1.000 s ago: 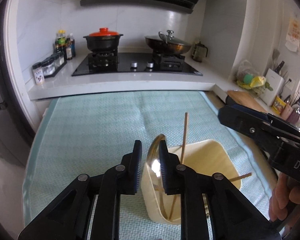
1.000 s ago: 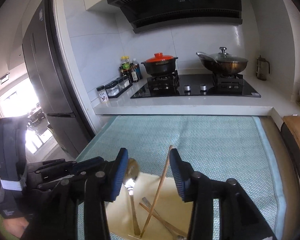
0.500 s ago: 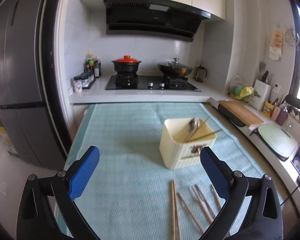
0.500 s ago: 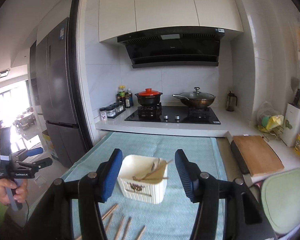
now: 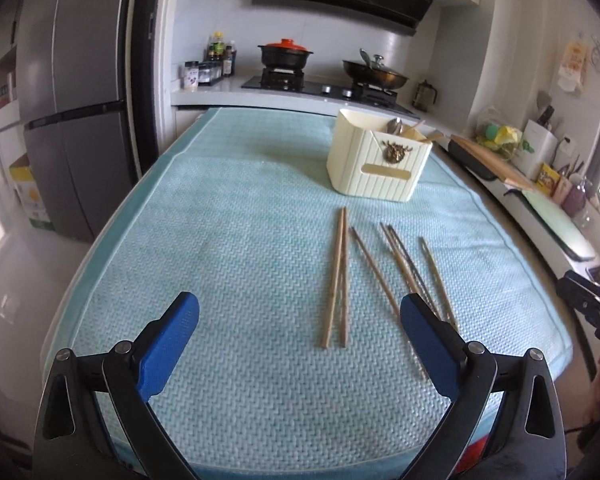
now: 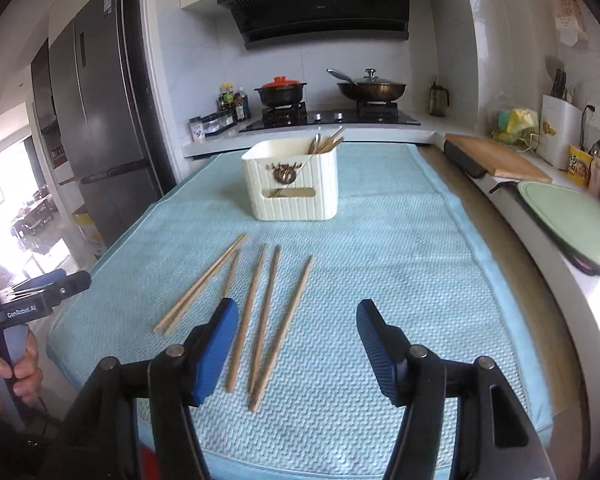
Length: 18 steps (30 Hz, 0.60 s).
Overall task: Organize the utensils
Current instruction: 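Move both open tools back down toward the chopsticks on the towel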
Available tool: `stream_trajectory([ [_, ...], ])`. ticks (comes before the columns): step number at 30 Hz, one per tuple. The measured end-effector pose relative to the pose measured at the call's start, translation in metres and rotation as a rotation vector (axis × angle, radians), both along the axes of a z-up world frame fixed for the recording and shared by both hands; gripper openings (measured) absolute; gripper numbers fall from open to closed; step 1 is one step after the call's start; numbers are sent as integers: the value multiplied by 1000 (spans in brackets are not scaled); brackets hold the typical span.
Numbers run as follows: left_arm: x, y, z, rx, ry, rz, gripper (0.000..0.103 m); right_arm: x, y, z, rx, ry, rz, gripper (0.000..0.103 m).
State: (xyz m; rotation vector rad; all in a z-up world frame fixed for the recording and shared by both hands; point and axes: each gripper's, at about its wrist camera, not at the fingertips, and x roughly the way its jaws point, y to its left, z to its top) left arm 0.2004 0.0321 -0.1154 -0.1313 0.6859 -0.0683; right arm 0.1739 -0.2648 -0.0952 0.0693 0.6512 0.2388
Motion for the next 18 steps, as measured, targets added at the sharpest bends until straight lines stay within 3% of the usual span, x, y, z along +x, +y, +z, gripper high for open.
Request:
stream_trajectory([
  [9, -4, -17, -10, -4, 40, -49, 101, -8, 8, -16, 23, 28, -8, 62],
  [13, 0, -20, -16, 16, 85, -55, 101, -3, 8, -22, 29, 60, -21, 56],
  [18, 2, -23, -22, 77, 119, -27, 101, 2, 15, -31, 3, 103, -28, 56],
])
